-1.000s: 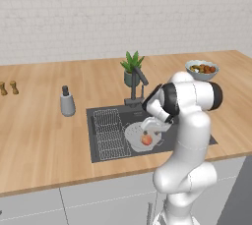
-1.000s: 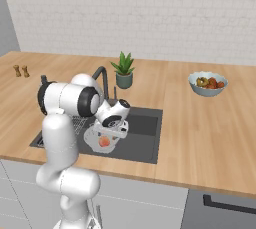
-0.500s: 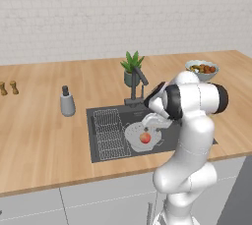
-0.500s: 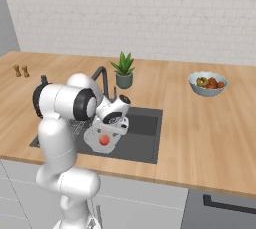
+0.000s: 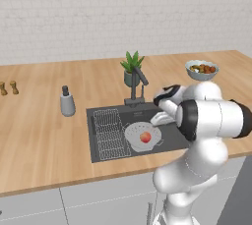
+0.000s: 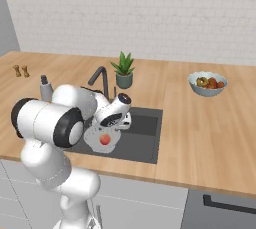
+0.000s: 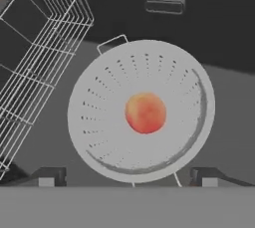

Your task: Put the colander in the sink, put the peach in the colander, and turn on the sink faucet and pour water over the colander.

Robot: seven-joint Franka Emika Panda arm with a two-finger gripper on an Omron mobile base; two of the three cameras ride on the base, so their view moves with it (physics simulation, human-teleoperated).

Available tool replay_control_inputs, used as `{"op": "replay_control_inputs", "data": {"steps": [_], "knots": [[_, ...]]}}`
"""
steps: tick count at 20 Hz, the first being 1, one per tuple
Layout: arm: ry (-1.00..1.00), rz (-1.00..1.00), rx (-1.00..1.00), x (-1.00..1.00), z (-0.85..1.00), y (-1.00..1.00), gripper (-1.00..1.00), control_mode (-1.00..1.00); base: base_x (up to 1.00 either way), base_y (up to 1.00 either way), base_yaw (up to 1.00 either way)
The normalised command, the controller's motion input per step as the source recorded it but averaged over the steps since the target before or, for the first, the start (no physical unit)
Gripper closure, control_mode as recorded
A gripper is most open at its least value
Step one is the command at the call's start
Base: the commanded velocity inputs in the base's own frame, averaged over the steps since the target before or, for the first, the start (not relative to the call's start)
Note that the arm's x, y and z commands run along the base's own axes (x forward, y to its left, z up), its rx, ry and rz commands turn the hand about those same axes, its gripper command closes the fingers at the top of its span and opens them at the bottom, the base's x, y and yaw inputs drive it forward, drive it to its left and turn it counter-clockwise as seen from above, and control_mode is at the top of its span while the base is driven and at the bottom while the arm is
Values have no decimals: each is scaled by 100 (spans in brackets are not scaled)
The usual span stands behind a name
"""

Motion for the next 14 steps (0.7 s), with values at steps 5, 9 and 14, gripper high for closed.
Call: {"op": "replay_control_inputs", "data": {"steps": [5,9,14], "knots": [[-49,29,-11,-34,51,-10,-100,-100,0,0,0],[-47,27,-2,-2,49,-14,-100,-100,0,0,0],[-39,19,0,6,50,-8,-100,-100,0,0,0]]}}
